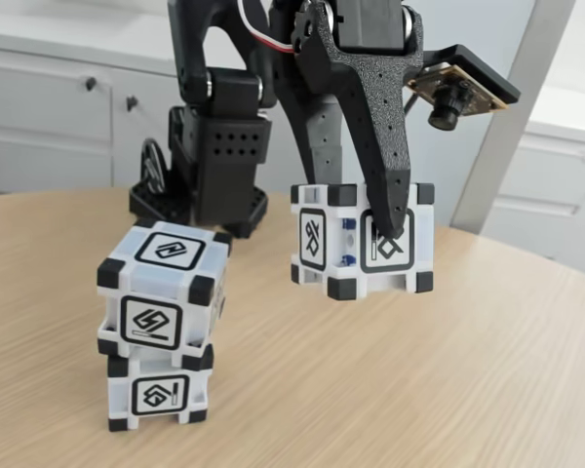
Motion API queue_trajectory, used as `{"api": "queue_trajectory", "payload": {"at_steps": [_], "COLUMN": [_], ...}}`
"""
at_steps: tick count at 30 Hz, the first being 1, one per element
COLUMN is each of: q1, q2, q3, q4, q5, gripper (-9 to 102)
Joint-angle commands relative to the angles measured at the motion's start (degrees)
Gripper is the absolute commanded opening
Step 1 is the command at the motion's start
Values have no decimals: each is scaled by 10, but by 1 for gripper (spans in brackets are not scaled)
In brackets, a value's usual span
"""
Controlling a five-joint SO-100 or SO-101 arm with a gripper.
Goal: Stack cubes from left to right.
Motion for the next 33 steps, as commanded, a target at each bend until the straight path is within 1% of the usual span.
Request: {"api": "queue_trajectory", "payload": {"at_steps": [1,4,13,23,26,28,33], "q1": [6,6,6,6,7,21,122], "q2": [18,18,18,18,18,18,18], "q3": [-60,-83,-187,-323,-345,-343,-341], "q4": [4,22,122,265,278,278,277], "q5": [10,12,11,-12,-17,-24,-47], "gripper": [15,15,15,15,15,15,15]}}
